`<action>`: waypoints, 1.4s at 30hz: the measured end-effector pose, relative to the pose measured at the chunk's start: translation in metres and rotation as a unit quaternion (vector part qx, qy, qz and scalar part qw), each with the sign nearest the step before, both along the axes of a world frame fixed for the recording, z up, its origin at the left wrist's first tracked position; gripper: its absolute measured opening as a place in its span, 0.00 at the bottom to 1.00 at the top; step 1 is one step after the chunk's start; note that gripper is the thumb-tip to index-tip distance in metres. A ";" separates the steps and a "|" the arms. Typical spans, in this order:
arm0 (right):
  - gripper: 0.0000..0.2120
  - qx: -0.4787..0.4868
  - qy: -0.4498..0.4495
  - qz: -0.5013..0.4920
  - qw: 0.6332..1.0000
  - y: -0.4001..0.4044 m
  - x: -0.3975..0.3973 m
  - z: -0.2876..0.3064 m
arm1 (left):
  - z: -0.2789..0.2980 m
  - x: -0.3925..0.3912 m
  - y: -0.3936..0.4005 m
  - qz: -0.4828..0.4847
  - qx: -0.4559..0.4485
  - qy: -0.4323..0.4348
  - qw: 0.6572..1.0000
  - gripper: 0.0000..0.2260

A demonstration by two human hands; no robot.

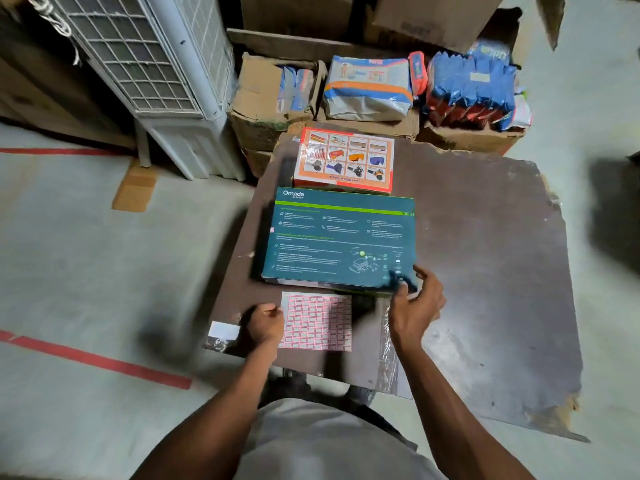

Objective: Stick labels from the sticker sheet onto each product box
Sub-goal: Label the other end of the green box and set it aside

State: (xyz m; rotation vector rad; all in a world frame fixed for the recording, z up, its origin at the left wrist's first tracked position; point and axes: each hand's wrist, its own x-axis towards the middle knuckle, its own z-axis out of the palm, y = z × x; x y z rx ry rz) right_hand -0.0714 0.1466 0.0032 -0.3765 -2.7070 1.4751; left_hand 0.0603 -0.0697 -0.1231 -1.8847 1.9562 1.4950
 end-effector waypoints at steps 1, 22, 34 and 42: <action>0.20 -0.002 0.009 0.015 1.000 -0.001 0.008 0.000 | 0.003 0.003 0.011 -0.025 -0.018 -0.026 0.999 0.11; 0.21 -0.007 -0.011 0.223 0.975 -0.002 0.044 -0.010 | 0.002 0.018 0.054 -0.079 -0.121 -0.145 0.979 0.37; 0.20 0.015 -0.052 0.309 0.950 -0.006 0.055 -0.018 | -0.003 0.025 0.047 0.065 -0.080 -0.031 0.994 0.19; 0.12 0.018 -0.136 0.332 0.933 -0.005 0.051 -0.016 | 0.000 0.025 0.038 0.104 0.014 0.005 0.995 0.12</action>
